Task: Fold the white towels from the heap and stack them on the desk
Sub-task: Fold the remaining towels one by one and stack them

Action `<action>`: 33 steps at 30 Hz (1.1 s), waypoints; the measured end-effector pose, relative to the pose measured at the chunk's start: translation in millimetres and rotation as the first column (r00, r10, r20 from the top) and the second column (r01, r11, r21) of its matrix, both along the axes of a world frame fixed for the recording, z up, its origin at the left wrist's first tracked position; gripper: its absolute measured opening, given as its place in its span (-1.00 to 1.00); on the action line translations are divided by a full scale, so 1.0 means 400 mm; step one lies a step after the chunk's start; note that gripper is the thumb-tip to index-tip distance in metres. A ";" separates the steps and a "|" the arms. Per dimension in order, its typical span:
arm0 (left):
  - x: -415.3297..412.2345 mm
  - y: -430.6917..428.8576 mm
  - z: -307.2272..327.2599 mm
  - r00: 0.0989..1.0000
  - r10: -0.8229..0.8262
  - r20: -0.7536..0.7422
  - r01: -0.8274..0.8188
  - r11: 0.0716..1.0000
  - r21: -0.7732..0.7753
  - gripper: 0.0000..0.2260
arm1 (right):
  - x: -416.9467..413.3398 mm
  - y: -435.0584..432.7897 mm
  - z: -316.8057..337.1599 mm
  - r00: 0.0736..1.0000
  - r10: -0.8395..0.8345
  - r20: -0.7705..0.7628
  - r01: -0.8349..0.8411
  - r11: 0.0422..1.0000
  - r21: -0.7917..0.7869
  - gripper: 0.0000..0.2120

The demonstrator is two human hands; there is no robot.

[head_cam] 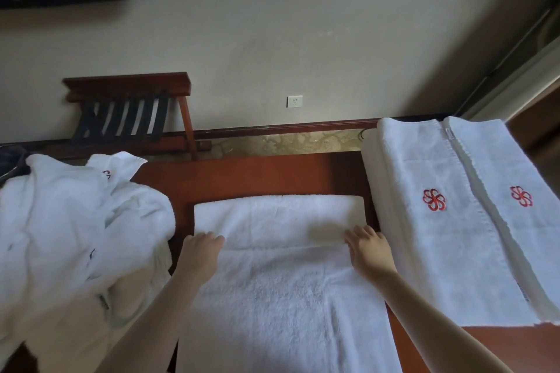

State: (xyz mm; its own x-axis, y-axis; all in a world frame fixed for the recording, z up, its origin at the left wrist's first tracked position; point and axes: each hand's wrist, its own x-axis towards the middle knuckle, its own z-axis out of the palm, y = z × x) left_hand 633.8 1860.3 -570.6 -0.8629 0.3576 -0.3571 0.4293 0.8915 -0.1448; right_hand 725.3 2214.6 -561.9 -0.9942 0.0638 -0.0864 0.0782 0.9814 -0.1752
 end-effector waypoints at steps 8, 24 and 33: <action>0.023 -0.026 0.070 0.979 -0.111 -0.171 0.152 0.956 0.252 -0.67 | 0.049 -0.001 0.016 0.975 0.042 -0.218 -0.048 0.999 -0.018 -0.78; 0.021 0.092 0.016 0.994 0.015 -0.112 0.015 0.965 0.261 -0.89 | -0.008 -0.100 -0.022 0.998 0.019 0.054 -0.013 0.994 -0.107 -0.67; -0.054 0.249 -0.044 0.992 0.123 0.015 -0.107 0.790 0.604 -0.70 | -0.159 -0.230 -0.084 0.991 0.119 0.069 -0.097 0.960 -0.262 -0.53</action>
